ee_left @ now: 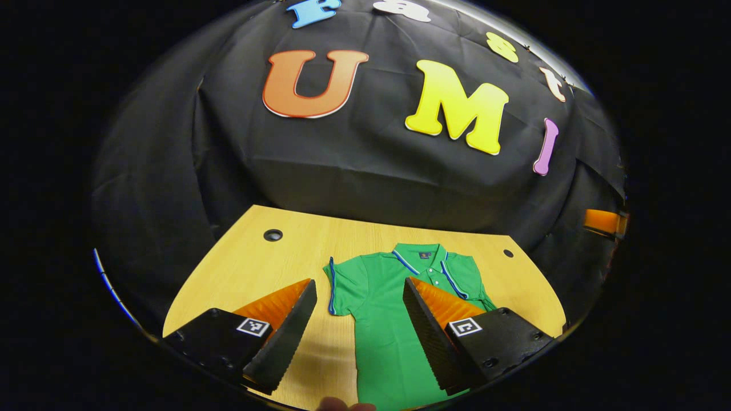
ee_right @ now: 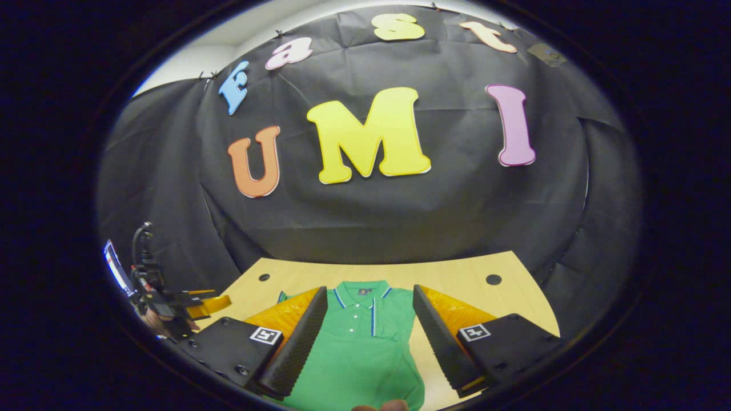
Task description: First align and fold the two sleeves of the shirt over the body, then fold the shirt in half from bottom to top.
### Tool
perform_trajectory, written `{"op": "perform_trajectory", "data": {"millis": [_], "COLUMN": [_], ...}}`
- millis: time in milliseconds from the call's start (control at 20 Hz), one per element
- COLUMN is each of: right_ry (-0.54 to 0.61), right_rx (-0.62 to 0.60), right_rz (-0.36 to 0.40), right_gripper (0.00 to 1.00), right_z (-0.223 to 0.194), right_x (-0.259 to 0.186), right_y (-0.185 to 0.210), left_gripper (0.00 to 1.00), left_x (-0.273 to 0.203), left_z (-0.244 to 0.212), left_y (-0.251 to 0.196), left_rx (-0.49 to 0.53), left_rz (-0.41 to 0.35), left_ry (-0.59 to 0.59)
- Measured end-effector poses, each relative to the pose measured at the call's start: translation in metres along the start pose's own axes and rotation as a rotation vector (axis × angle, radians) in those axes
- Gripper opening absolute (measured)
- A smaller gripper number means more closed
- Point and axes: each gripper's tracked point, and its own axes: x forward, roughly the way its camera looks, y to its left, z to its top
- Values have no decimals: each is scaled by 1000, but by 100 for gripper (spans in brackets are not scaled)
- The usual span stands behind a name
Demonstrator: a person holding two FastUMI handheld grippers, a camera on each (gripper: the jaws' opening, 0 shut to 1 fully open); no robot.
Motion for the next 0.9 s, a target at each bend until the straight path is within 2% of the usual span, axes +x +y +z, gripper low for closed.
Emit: {"op": "perform_trajectory", "data": {"millis": [100,250,300,400,450,500,550,650,700,850,900], "right_ry": [-24,-39,-29,12,36,54,61,81,98,127,140], "right_rx": [-16,-21,-12,-3,-13,-19,-16,14,29,54,68], "right_rz": [-22,-63,-80,-81,-87,-88,-88,-87,-89,-118,-126], "right_gripper": [96,96,96,96,91,91,100,96,91,96,96], "right_z": [4,3,-4,-22,-30,-37,-41,-48,-55,-66,-70], "right_x": [-19,-43,-46,-53,-55,-57,-61,-63,-62,-59,-59], "right_y": [-6,-14,-16,-15,-17,-17,-16,-14,-16,-27,-30], "left_gripper": [98,98,100,98,95,94,94,93,92,89,94], "left_x": [23,61,74,99,110,120,129,143,148,159,162], "left_z": [-6,-26,-32,-44,-52,-59,-67,-81,-87,-94,-94], "left_y": [5,17,18,31,34,36,40,46,49,54,55], "left_rx": [-8,20,33,48,51,58,67,62,53,60,63], "left_rz": [-25,-35,-37,-19,-19,-17,-14,-8,-1,11,17], "left_ry": [32,103,126,164,184,204,226,262,284,301,300]}}
